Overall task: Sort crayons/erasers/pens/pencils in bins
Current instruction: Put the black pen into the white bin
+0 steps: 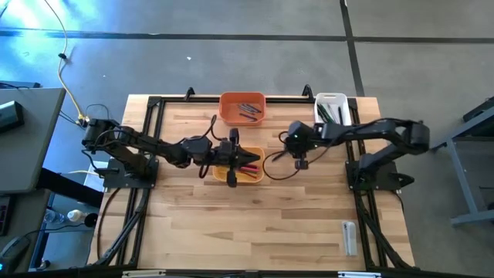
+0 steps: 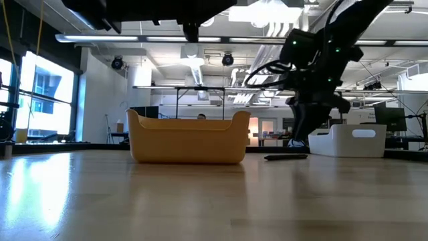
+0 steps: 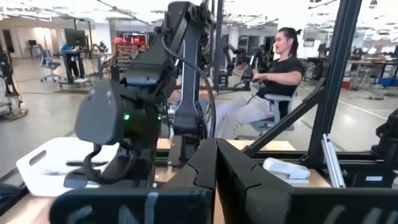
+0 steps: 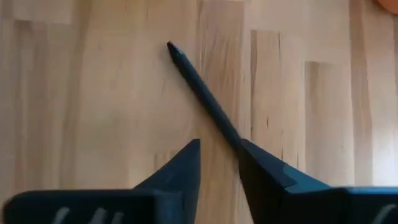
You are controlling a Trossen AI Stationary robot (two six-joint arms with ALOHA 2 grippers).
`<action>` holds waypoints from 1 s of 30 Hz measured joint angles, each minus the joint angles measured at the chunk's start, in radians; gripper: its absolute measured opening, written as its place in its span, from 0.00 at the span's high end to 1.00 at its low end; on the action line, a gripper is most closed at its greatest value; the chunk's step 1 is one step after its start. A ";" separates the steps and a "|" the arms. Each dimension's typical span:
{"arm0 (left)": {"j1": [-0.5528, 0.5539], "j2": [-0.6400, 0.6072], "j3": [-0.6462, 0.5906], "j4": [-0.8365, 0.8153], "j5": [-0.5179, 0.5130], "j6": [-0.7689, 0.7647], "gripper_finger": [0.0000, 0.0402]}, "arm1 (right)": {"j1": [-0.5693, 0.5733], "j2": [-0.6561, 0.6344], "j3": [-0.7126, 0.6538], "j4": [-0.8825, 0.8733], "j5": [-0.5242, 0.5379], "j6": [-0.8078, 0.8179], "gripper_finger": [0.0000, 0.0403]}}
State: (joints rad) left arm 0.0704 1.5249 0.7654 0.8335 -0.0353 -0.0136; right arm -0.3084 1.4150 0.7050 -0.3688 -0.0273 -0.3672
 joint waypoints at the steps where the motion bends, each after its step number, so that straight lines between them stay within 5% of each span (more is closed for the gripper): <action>1: 0.001 0.001 0.000 -0.003 0.000 0.000 1.00 | -0.003 0.022 0.013 -0.001 0.000 -0.013 0.75; 7: 0.002 0.000 -0.024 0.019 -0.004 0.006 1.00 | -0.018 0.140 0.083 -0.015 -0.001 -0.058 0.62; 12: 0.021 -0.008 -0.128 0.168 -0.010 -0.009 1.00 | -0.020 0.227 0.135 -0.053 0.000 -0.078 0.62; 21: 0.053 -0.081 -0.180 0.197 -0.003 -0.021 1.00 | -0.024 0.320 0.183 -0.107 -0.014 -0.080 0.73; 30: 0.054 -0.115 -0.215 0.195 -0.063 -0.009 1.00 | -0.061 0.329 0.229 -0.177 -0.047 -0.041 0.95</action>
State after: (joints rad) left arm 0.1246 1.4100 0.5503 1.0283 -0.0985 -0.0227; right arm -0.3698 1.7444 0.9344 -0.5454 -0.0744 -0.4082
